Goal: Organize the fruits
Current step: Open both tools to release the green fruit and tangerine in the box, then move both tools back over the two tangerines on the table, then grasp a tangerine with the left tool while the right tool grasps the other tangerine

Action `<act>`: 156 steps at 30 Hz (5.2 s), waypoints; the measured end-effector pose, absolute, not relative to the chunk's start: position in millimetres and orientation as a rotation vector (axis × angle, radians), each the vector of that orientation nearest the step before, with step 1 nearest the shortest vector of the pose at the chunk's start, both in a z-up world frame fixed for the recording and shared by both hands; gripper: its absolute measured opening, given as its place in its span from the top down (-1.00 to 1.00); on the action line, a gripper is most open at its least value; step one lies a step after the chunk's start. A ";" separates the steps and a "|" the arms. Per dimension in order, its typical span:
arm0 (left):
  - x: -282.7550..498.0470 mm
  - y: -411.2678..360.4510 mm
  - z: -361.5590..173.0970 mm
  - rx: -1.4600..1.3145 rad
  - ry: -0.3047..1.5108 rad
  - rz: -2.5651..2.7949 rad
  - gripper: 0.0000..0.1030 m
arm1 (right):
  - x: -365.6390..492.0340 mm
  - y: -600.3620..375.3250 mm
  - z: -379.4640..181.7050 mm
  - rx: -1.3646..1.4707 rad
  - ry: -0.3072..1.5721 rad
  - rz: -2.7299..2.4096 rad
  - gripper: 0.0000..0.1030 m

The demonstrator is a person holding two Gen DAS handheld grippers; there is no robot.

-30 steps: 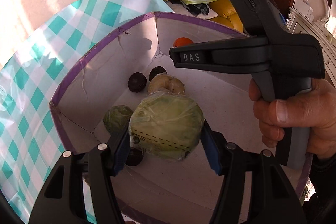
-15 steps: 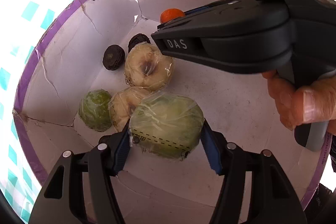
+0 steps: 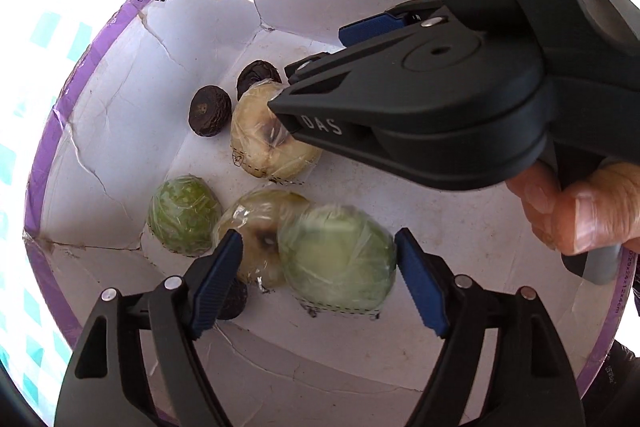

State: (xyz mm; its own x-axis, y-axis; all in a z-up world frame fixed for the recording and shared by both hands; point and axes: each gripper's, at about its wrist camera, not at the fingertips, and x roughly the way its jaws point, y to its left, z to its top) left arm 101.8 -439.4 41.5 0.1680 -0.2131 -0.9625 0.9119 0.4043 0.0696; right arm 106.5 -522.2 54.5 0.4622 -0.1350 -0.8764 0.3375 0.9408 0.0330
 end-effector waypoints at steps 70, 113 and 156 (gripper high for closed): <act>70.9 -179.6 165.7 0.219 0.552 -0.367 -0.96 | 19.6 -361.4 180.5 -0.013 0.560 -0.173 -0.67; 6.8 76.1 43.2 -0.038 0.806 -0.072 -0.38 | 5.7 -154.3 40.8 -0.128 0.877 0.364 -0.68; 22.4 39.8 36.7 0.054 0.843 -0.175 0.16 | 10.0 -145.4 36.6 -0.121 0.913 0.440 0.22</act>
